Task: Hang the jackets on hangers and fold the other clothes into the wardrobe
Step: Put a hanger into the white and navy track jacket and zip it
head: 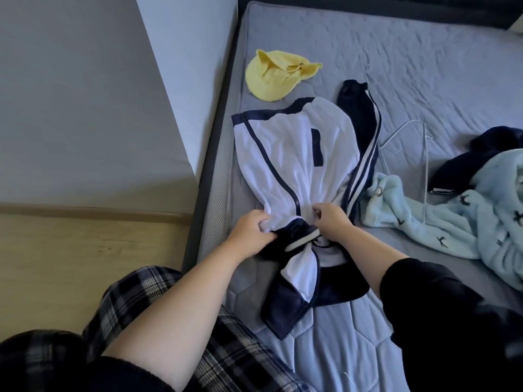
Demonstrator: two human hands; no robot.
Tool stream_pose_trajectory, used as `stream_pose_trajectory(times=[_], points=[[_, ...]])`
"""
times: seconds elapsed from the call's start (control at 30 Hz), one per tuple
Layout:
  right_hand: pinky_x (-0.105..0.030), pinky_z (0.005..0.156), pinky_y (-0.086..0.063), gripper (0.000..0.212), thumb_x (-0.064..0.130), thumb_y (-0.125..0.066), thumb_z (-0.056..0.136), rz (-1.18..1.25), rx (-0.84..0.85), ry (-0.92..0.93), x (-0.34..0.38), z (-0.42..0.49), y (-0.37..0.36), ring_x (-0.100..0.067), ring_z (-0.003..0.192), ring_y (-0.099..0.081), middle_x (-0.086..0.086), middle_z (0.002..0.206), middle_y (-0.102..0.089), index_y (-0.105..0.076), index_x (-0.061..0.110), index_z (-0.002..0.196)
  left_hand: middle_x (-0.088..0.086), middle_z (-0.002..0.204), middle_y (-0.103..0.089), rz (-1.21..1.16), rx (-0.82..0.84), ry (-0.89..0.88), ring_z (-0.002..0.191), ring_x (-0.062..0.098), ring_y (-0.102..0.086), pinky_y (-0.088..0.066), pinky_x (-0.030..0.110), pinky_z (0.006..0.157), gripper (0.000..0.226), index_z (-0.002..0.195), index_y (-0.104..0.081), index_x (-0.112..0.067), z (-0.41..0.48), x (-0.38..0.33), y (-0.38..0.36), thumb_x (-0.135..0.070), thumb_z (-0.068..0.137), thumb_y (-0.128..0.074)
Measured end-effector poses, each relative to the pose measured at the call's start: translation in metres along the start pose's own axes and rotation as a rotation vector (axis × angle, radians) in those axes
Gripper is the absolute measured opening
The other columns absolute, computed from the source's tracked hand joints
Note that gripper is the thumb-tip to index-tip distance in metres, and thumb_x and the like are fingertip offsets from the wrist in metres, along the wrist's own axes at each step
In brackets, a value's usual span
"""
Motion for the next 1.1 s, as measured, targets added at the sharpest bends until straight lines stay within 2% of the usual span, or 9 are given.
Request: stream_pose_trajectory(times=[0.13, 0.23, 0.37, 0.5, 0.67, 0.77, 0.87, 1.0, 1.1], points=[[-0.032, 0.057, -0.033, 0.004, 0.008, -0.051, 0.084, -0.086, -0.332, 0.038, 0.003, -0.013, 0.020, -0.029, 0.067, -0.048, -0.005, 0.080, -0.052, -0.050, 0.010, 0.080, -0.001, 0.068, -0.058, -0.254, -0.442, 0.149, 0.069, 0.014, -0.051, -0.037, 0.014, 0.054, 0.030, 0.070, -0.061, -0.013, -0.008, 0.017, 0.051, 0.011, 0.079, -0.047], [-0.040, 0.071, -0.041, 0.022, 0.004, -0.047, 0.088, 0.062, -0.634, 0.001, -0.004, -0.029, 0.038, -0.035, 0.089, -0.054, -0.011, 0.109, -0.056, -0.058, 0.006, 0.107, 0.008, 0.082, -0.062, -0.374, -0.696, 0.304, 0.080, 0.024, -0.056, -0.039, 0.019, 0.063, 0.033, 0.079, -0.064, -0.011, -0.021, 0.040, 0.075, 0.013, 0.078, -0.041], [-0.043, 0.099, -0.032, 0.041, 0.013, -0.052, 0.090, -0.002, -0.589, -0.028, -0.005, -0.035, 0.033, -0.032, 0.121, -0.041, -0.012, 0.132, -0.046, -0.048, 0.012, 0.131, 0.008, 0.120, -0.060, -0.287, -0.800, 0.344, 0.110, 0.026, -0.054, -0.045, 0.032, 0.090, 0.038, 0.119, -0.060, -0.011, -0.024, 0.046, 0.087, 0.001, 0.087, -0.041], [-0.043, 0.105, -0.025, 0.049, 0.033, -0.052, 0.089, -0.193, -0.435, 0.201, 0.018, -0.042, 0.009, -0.031, 0.123, -0.040, -0.008, 0.129, -0.049, -0.046, 0.013, 0.133, 0.009, 0.114, -0.061, 0.194, -0.580, -0.290, 0.112, 0.029, -0.051, -0.036, 0.029, 0.094, 0.026, 0.111, -0.064, -0.006, -0.026, -0.013, 0.061, -0.013, 0.087, -0.056], [-0.038, 0.096, -0.035, 0.068, 0.033, -0.051, 0.089, -0.500, -0.059, 0.108, 0.009, -0.040, -0.024, -0.030, 0.114, -0.049, -0.010, 0.124, -0.053, -0.019, 0.019, 0.148, -0.003, 0.158, -0.019, 0.781, 0.147, -0.204, 0.146, 0.021, -0.009, -0.012, 0.044, 0.117, 0.077, 0.146, -0.033, -0.028, -0.023, 0.005, -0.014, -0.058, 0.081, -0.060], [-0.030, 0.075, -0.032, 0.042, 0.008, -0.047, 0.083, -0.526, 0.009, 0.191, 0.020, -0.036, -0.017, -0.030, 0.095, -0.058, -0.006, 0.105, -0.063, -0.049, 0.020, 0.123, -0.004, 0.158, -0.016, 0.819, 0.178, -0.214, 0.147, 0.020, -0.003, -0.011, 0.046, 0.117, 0.066, 0.140, -0.040, -0.031, -0.019, 0.015, -0.013, -0.050, 0.081, -0.063], [-0.032, 0.080, -0.031, 0.025, 0.011, -0.051, 0.081, -0.452, -0.161, 0.251, 0.021, -0.038, 0.001, -0.029, 0.104, -0.053, -0.003, 0.105, -0.059, -0.061, 0.019, 0.103, -0.002, 0.141, -0.041, 0.817, 0.095, -0.276, 0.140, 0.022, -0.023, -0.027, 0.039, 0.111, 0.043, 0.123, -0.058, -0.025, -0.017, 0.014, -0.008, -0.038, 0.082, -0.062], [-0.047, 0.110, -0.020, 0.074, 0.048, -0.066, 0.075, -0.259, -0.392, -0.165, -0.025, -0.045, 0.022, -0.031, 0.134, -0.029, -0.010, 0.146, -0.031, -0.038, 0.019, 0.138, -0.001, 0.135, -0.046, 0.747, 0.010, -0.244, 0.134, 0.020, -0.029, -0.031, 0.035, 0.105, 0.034, 0.117, -0.061, -0.020, -0.019, 0.010, -0.006, -0.032, 0.085, -0.061], [-0.048, 0.112, -0.023, 0.103, 0.050, -0.075, 0.069, 0.296, -0.358, -0.592, -0.063, -0.056, 0.008, -0.032, 0.139, -0.024, -0.012, 0.152, -0.022, -0.018, 0.016, 0.148, -0.001, 0.142, -0.041, 0.764, 0.025, -0.195, 0.139, 0.021, -0.024, -0.030, 0.035, 0.106, 0.036, 0.122, -0.060, -0.020, -0.020, 0.011, -0.007, -0.032, 0.088, -0.059]])
Point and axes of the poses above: each hand's wrist, its own z-axis towards the middle knuckle, its own y-axis out of the back of the hand, x = y × z, the point moved 6 cm from there along z, towards the middle knuckle
